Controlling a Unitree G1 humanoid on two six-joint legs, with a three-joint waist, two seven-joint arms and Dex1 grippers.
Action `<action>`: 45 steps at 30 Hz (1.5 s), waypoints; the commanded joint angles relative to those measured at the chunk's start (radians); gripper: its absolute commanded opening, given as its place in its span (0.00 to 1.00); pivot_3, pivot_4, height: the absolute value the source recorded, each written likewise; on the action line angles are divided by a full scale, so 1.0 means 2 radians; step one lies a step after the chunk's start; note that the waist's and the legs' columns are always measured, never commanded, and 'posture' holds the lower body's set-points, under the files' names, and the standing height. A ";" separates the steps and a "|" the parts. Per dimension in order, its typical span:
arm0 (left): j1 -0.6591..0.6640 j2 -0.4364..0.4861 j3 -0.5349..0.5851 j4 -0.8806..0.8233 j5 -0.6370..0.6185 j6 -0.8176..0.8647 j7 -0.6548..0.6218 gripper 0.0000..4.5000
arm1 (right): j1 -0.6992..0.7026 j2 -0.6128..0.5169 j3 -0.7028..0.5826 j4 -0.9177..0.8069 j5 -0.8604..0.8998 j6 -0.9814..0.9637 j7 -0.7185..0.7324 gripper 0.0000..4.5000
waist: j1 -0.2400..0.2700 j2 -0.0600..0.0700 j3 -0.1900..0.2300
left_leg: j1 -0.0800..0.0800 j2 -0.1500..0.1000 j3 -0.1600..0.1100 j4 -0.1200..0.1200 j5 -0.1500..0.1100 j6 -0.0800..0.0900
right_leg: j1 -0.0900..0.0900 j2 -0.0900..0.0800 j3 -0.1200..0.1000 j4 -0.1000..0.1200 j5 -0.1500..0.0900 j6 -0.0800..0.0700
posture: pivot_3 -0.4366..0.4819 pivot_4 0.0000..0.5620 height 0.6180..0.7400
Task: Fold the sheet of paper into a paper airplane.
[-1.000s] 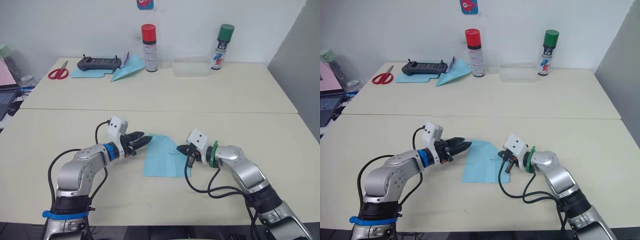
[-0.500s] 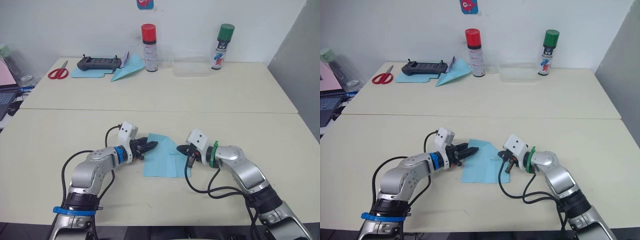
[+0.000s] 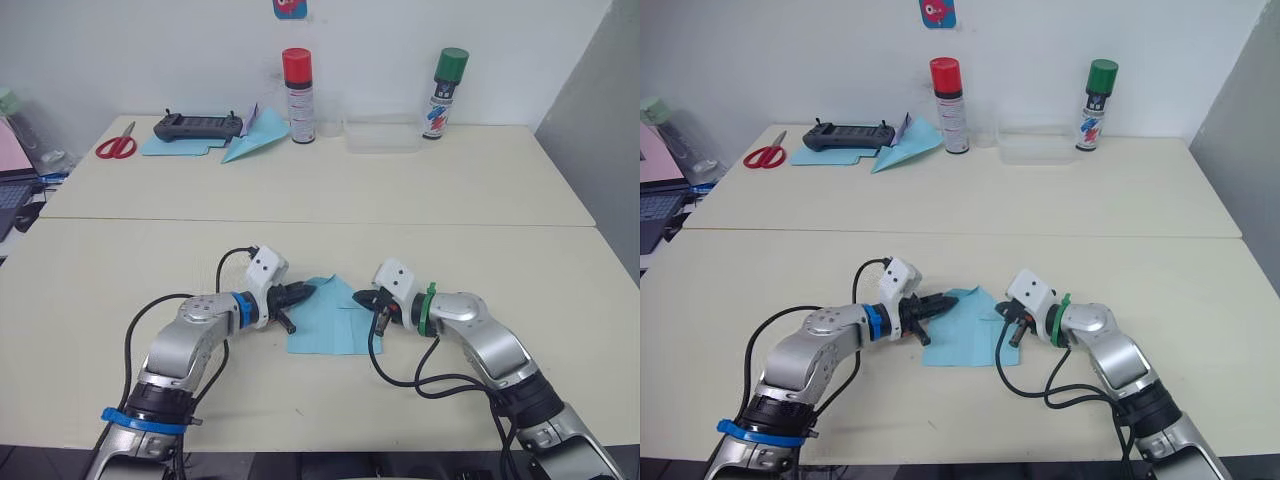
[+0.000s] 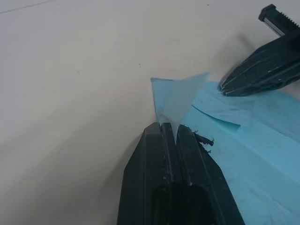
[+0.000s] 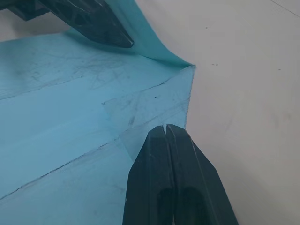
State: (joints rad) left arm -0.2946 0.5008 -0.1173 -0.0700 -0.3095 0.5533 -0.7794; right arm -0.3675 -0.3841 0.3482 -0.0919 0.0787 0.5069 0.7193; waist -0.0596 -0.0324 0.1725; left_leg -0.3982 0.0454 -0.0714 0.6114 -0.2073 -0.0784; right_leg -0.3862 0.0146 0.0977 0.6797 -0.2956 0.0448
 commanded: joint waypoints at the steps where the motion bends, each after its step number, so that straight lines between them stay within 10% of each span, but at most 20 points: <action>1: -0.008 0.008 -0.020 -0.014 0.021 -0.028 -0.012 0.00 | 0.005 0.001 0.010 0.014 -0.010 0.009 -0.002 0.00 | 0.000 0.000 0.000 | 0.000 0.000 0.000 0.000 0.000 0.000 | 0.000 0.000 0.000 0.000 0.000 0.000 | 0.48 0.27 1.00; 22: -0.076 0.083 -0.115 0.071 0.183 -0.218 -0.098 0.00 | 0.010 -0.007 0.002 -0.015 -0.005 0.027 -0.003 0.00 | 0.000 0.000 0.000 | 0.000 0.000 0.000 0.000 0.000 0.000 | -0.001 0.000 0.000 0.000 0.000 0.000 | 0.48 0.27 1.00; 42: -0.081 0.051 -0.094 0.083 0.181 -0.224 -0.090 0.00 | 0.017 0.007 0.003 -0.022 0.000 0.044 -0.013 0.00 | 0.001 0.000 0.000 | 0.000 0.000 0.000 0.000 0.000 0.000 | -0.001 0.000 0.000 0.000 0.000 0.000 | 0.48 0.27 1.00; 45: -0.073 0.045 -0.078 0.069 0.156 -0.195 -0.095 0.17 | 0.017 0.008 0.003 -0.021 -0.001 0.044 -0.013 0.00 | 0.000 0.000 0.000 | 0.000 0.000 0.000 0.000 0.000 0.000 | -0.001 0.000 0.000 0.000 0.000 0.000 | 0.48 0.27 1.00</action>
State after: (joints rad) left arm -0.4538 0.5991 -0.2942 0.1037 0.0362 0.1313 -0.9586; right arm -0.3445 -0.3695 0.3398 -0.1531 0.0825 0.5838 0.6968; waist -0.0587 -0.0320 0.1726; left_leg -0.3991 0.0455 -0.0710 0.6107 -0.2073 -0.0782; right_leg -0.3874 0.0147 0.0976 0.6802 -0.2961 0.0441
